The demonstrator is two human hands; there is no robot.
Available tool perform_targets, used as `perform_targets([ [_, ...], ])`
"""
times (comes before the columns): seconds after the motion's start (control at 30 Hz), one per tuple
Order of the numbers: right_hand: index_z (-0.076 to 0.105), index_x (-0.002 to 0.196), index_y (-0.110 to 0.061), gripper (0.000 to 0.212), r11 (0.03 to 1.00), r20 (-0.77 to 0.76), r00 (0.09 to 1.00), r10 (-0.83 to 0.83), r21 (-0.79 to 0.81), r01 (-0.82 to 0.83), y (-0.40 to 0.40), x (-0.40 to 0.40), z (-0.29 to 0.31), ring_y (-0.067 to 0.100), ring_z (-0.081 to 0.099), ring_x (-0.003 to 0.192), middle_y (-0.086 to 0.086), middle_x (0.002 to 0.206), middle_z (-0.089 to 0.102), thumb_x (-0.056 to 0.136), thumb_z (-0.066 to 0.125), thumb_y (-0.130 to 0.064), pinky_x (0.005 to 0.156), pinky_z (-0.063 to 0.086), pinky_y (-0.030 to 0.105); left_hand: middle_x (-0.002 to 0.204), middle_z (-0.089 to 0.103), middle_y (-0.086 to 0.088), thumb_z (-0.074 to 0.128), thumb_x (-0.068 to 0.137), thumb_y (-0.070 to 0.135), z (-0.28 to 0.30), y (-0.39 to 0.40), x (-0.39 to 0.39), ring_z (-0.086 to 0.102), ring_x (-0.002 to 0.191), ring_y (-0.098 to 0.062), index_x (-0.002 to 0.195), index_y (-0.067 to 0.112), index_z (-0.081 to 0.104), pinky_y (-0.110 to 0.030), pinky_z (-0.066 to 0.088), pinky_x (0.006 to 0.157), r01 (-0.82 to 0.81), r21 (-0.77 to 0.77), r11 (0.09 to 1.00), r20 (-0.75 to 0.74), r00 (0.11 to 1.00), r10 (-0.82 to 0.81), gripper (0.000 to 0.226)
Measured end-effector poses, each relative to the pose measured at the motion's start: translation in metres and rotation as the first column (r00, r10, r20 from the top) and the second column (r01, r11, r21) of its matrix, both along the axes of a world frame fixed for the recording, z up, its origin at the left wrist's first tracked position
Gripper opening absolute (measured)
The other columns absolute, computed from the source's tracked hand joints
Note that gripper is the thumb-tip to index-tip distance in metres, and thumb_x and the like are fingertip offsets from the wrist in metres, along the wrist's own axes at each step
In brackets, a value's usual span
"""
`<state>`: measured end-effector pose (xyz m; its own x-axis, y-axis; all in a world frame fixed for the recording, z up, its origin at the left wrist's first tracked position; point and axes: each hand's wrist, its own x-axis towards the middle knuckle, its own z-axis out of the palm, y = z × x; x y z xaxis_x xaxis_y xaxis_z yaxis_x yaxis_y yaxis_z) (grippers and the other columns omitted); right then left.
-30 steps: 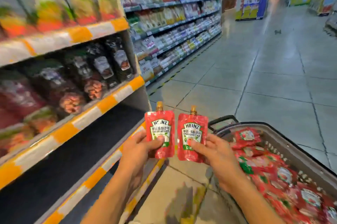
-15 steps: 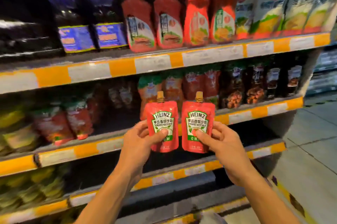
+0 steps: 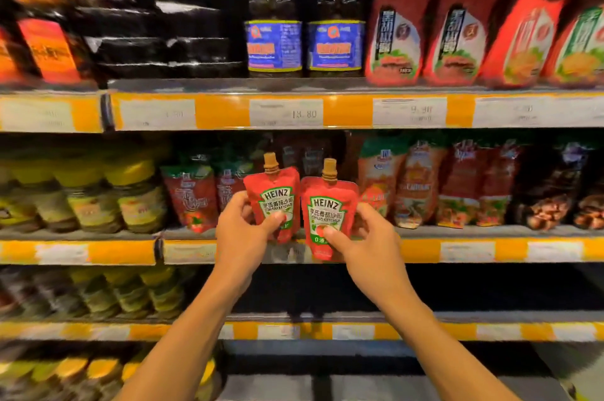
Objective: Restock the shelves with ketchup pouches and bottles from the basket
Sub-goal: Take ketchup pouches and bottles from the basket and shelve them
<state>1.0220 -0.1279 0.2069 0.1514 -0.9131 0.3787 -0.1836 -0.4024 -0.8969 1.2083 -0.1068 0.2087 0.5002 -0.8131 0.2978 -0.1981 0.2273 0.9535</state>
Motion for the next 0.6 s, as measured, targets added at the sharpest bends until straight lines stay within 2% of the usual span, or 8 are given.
perform_targets([
  [0.1, 0.059, 0.093, -0.045, 0.028, 0.995, -0.064, 0.995, -0.080, -0.062, 0.076, -0.009, 0.017, -0.001, -0.009, 0.065, 0.091, -0.032, 0.094, 0.067, 0.087, 0.078, -0.024, 0.070, 0.052, 0.011, 0.096, 0.075, 0.006, 0.079, 0.083, 0.010, -0.006, -0.013, 0.006, 0.071, 0.088, -0.003, 0.105, 0.025, 0.061, -0.028, 0.060, 0.074, -0.002, 0.001, 1.000, 0.056, 0.998, 0.001, 0.031],
  [0.2, 0.056, 0.092, -0.046, 0.029, 0.989, -0.076, 0.989, -0.127, -0.080, 0.121, -0.018, 0.029, -0.003, -0.011, 0.063, 0.093, -0.037, 0.095, 0.063, 0.089, 0.076, -0.026, 0.069, 0.052, 0.011, 0.095, 0.074, 0.007, 0.079, 0.083, 0.013, -0.010, -0.025, 0.010, 0.070, 0.087, 0.001, 0.100, 0.028, 0.060, -0.024, 0.060, 0.074, -0.018, -0.001, 1.000, 0.098, 0.995, 0.018, 0.030],
  [0.33, 0.057, 0.094, -0.038, 0.022, 0.984, -0.041, 0.984, -0.171, -0.056, 0.169, -0.030, 0.042, -0.009, -0.007, 0.063, 0.090, -0.022, 0.088, 0.068, 0.090, 0.075, -0.025, 0.068, 0.052, 0.015, 0.093, 0.072, 0.009, 0.080, 0.083, 0.016, -0.013, -0.036, 0.013, 0.069, 0.084, 0.005, 0.096, 0.029, 0.058, -0.021, 0.059, 0.072, -0.038, 0.010, 0.999, 0.120, 0.992, 0.037, 0.030],
  [0.43, 0.055, 0.093, -0.039, 0.024, 0.980, -0.025, 0.981, -0.194, -0.035, 0.194, -0.035, 0.049, -0.011, -0.005, 0.063, 0.090, -0.020, 0.089, 0.067, 0.092, 0.072, -0.023, 0.071, 0.053, 0.020, 0.093, 0.071, 0.011, 0.081, 0.083, 0.017, -0.015, -0.042, 0.015, 0.069, 0.083, 0.003, 0.094, 0.029, 0.059, -0.024, 0.058, 0.075, -0.066, 0.020, 0.998, 0.135, 0.989, 0.063, 0.027],
  [0.53, 0.052, 0.095, -0.038, 0.027, 0.976, -0.032, 0.976, -0.215, -0.026, 0.214, -0.041, 0.053, -0.010, 0.000, 0.064, 0.090, -0.018, 0.091, 0.065, 0.092, 0.072, -0.021, 0.073, 0.056, 0.024, 0.096, 0.071, 0.009, 0.081, 0.082, 0.018, -0.016, -0.050, 0.015, 0.067, 0.089, -0.002, 0.099, 0.021, 0.060, -0.023, 0.055, 0.075, -0.092, 0.028, 0.995, 0.165, 0.983, 0.086, 0.027],
  [0.6, 0.049, 0.095, -0.037, 0.028, 0.974, -0.041, 0.973, -0.225, -0.024, 0.224, -0.044, 0.055, -0.009, 0.000, 0.063, 0.089, -0.017, 0.093, 0.064, 0.093, 0.071, -0.020, 0.068, 0.055, 0.020, 0.099, 0.071, 0.004, 0.081, 0.083, 0.019, -0.015, -0.056, 0.016, 0.067, 0.092, -0.007, 0.102, 0.015, 0.061, -0.021, 0.053, 0.074, -0.098, 0.040, 0.994, 0.173, 0.981, 0.090, 0.028],
])
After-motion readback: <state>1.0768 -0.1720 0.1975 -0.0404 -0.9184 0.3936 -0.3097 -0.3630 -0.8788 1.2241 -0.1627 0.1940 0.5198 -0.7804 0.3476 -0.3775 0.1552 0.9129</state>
